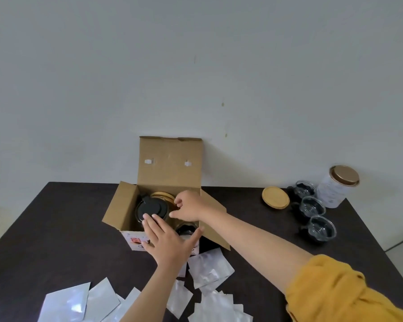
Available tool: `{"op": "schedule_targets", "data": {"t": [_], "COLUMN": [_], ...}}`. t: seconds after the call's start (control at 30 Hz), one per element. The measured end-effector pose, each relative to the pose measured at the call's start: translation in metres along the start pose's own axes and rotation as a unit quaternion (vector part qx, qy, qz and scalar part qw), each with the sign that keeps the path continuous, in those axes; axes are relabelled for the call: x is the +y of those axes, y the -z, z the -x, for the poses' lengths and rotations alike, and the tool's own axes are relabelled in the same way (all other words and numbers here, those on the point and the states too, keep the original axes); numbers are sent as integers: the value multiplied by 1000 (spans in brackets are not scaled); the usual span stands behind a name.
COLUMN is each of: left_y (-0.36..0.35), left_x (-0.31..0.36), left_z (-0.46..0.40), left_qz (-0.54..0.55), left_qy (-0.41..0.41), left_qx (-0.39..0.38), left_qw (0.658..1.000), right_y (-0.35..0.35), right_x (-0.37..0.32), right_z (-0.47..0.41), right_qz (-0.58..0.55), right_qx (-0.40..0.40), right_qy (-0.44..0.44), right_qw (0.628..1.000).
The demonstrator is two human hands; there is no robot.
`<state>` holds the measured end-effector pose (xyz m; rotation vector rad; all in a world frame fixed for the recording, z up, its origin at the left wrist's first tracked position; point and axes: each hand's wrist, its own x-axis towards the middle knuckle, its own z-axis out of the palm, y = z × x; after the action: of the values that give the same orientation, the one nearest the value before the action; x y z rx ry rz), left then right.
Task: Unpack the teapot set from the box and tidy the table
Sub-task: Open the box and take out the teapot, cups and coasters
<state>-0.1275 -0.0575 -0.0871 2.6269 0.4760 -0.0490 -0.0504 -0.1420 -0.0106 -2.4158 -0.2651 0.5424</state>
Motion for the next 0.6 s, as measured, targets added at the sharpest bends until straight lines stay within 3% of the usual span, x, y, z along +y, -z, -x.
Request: {"op": "schedule_targets", "data": {"t": [0.13, 0.2, 0.37, 0.6], "left_y": [2, 1, -4, -12], "left_x": [-2, -3, -5, -6], "left_z": [0, -2, -5, -7], "left_qz": [8, 14, 16, 25], "left_qy": [-7, -10, -11, -21], "left_qx": [2, 6, 23, 43], "left_qw": [1000, 1000, 1000, 999], "right_y": [-13, -17, -22, -13], "right_x": [-13, -9, 0, 9], "right_z": [-31, -40, -50, -53], "right_qz": [213, 288, 363, 349], "right_qx": [-151, -185, -150, -133], "right_qy": [-68, -74, -12, 58], "right_qw": [963, 937, 919, 926]}}
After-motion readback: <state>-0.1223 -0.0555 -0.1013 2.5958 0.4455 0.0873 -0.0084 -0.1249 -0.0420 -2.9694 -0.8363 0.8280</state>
